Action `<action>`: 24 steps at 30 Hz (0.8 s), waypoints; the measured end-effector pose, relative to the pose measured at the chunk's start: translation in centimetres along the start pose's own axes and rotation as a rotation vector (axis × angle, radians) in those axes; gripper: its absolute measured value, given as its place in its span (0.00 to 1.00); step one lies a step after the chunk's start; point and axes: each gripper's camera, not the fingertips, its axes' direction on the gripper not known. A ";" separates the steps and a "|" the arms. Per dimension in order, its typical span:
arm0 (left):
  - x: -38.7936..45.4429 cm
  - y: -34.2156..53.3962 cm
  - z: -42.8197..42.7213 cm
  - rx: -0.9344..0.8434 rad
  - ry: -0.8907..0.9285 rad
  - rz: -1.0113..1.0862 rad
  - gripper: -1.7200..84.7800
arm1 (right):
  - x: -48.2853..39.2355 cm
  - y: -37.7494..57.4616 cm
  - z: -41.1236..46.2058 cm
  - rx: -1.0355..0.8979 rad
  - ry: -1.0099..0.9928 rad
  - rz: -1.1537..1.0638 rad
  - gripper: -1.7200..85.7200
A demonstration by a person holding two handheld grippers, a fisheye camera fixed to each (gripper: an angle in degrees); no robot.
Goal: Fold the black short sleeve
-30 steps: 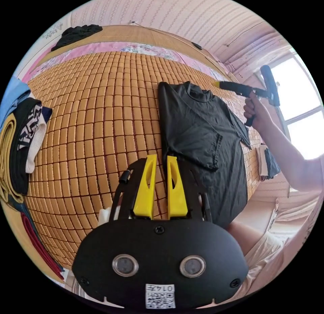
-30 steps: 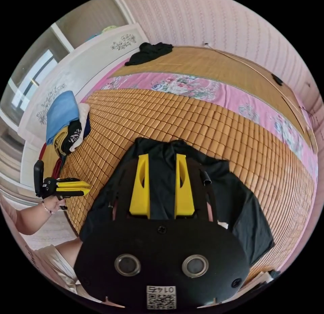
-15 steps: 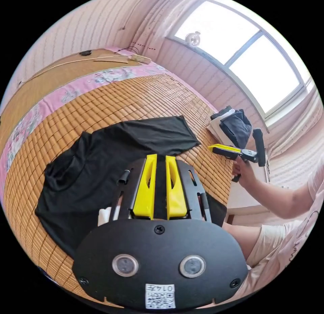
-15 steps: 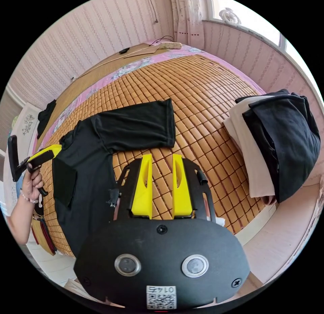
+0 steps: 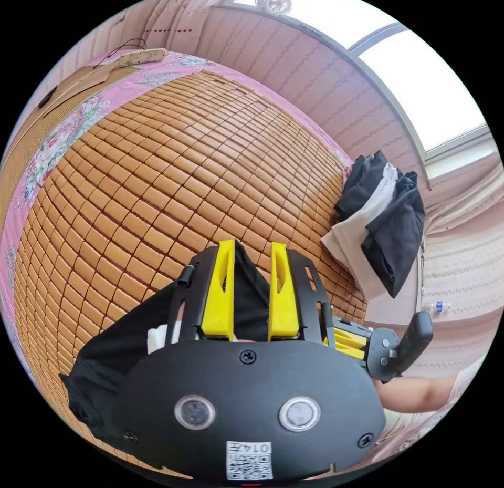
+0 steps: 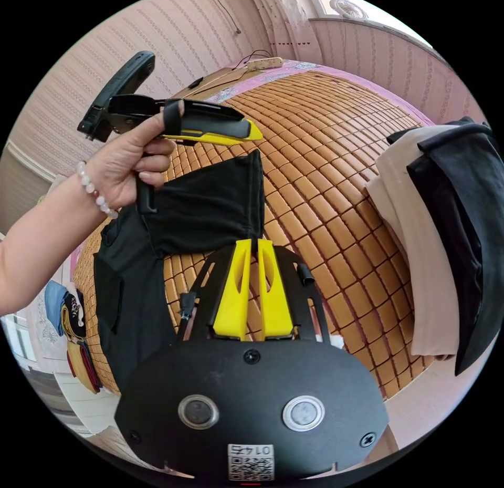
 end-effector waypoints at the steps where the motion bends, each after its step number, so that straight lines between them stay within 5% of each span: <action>1: 0.0 -0.8 1.5 -0.045 -0.035 -0.005 0.13 | 0.6 0.1 0.0 0.009 -0.022 0.015 0.08; 12: -0.8 -0.8 2.1 -0.105 -0.151 0.069 0.01 | 1.3 0.0 -0.3 -0.007 0.025 -0.064 0.02; 17: -4.2 3.4 -7.2 0.093 -0.031 0.014 0.01 | 0.4 -1.2 -2.2 0.058 -0.036 -0.113 0.01; 24: -8.1 20.9 -24.7 0.361 -0.028 -0.018 0.01 | -6.1 -2.2 -8.4 0.246 -0.266 -0.363 0.01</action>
